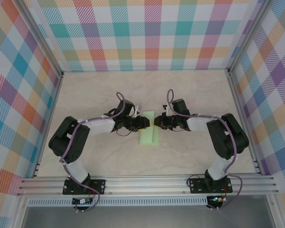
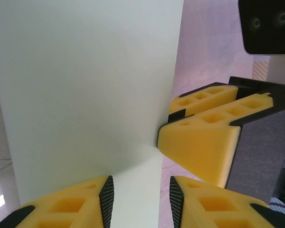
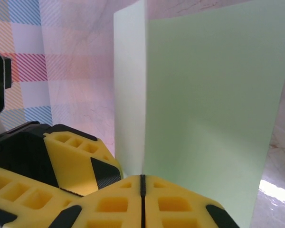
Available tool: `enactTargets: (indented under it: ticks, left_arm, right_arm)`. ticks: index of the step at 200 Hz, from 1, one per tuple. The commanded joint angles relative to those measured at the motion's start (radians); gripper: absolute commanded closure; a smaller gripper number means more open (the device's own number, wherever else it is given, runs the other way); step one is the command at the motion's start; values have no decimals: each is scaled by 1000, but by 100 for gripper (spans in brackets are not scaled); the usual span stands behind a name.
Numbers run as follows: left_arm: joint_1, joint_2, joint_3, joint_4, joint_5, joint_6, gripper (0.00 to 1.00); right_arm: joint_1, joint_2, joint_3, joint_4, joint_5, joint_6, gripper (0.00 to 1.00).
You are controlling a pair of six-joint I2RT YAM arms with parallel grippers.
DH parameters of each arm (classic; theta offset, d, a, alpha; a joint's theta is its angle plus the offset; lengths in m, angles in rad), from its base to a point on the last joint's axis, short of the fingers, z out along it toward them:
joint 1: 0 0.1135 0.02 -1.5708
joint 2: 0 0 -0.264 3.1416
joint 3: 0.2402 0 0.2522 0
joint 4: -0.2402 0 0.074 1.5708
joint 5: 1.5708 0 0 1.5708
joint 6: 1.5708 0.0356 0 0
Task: Fold a paper plane with a square sheet of paper (fold left side to right side)
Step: First fold in half a square sheet of paper at the center of the table.
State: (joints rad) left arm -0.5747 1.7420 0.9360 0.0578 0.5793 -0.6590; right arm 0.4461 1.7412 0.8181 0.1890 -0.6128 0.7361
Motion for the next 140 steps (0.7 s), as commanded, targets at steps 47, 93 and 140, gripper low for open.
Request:
enactTargets:
  ticks: [47,93,140]
  left_arm:
    - [-8,-152,41,-243,-209,99,40]
    - [-8,-108,67,-306,-252,119,38]
    - [-10,3,145,-318,-244,130,37]
  right_arm:
    - [5,18,130,-243,139,-160,99]
    - [5,57,154,-316,187,-175,98]
    - [7,70,136,-306,190,-159,97]
